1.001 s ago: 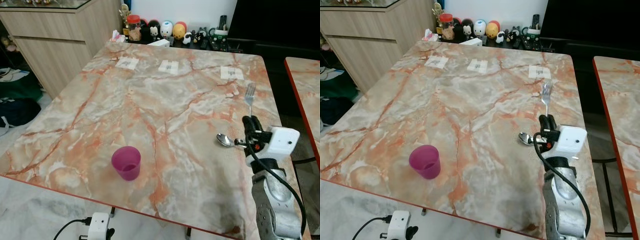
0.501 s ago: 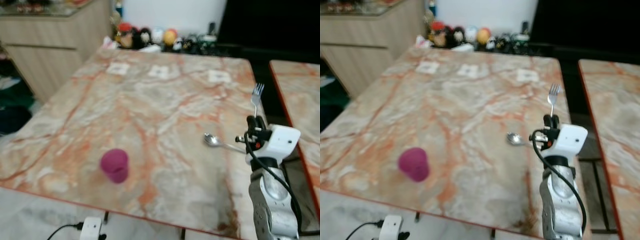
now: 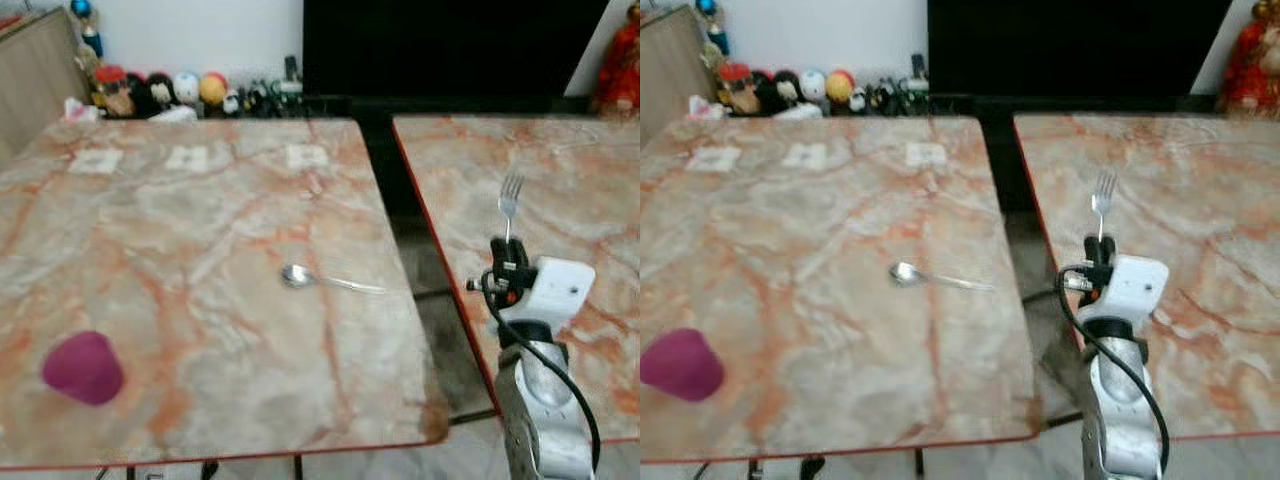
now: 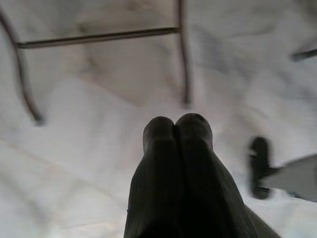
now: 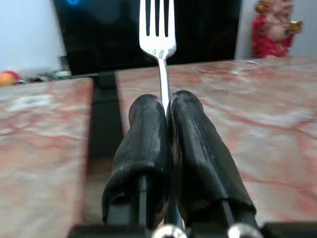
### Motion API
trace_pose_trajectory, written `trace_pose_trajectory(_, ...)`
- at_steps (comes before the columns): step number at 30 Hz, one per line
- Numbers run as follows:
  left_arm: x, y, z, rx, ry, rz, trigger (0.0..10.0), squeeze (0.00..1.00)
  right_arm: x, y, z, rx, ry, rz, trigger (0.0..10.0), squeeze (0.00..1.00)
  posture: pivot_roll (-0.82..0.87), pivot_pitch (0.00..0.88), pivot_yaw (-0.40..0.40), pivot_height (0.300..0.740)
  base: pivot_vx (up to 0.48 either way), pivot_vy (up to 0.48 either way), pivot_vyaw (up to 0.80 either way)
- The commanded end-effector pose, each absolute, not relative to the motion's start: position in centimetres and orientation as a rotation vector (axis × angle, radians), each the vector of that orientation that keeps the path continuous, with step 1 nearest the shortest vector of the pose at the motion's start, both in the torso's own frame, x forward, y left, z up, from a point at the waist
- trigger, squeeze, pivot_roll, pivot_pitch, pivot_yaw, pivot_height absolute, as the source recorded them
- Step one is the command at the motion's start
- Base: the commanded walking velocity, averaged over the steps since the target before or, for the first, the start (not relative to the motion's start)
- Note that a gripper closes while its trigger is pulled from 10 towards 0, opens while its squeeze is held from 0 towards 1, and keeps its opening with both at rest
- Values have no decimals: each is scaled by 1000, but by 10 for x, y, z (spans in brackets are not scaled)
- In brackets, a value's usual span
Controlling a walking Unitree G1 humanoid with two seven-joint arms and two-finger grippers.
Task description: Setting the table
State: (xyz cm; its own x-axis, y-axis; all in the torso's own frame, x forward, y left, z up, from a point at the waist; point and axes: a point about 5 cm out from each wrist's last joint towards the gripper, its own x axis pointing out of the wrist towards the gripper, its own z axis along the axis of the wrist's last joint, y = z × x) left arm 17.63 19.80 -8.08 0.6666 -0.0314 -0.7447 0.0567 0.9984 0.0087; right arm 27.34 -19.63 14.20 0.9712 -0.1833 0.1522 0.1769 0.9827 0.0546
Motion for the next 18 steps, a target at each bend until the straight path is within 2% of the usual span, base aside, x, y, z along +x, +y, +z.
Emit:
trace_pose_trajectory(1, 171, 205, -82, 47, 861, -40, 10000, 0, 275, -191, 151, 39, -193, -166, 10000, 0, -24, 0, -19, 740, 0, -352, 0)
trace_pose_trajectory(18, 172, 208, -81, 60, 859, -46, 10000, 0, 274, -194, 154, 28, -217, -193, 10000, 0, -42, 52, -4, 740, 0, -367, 0)
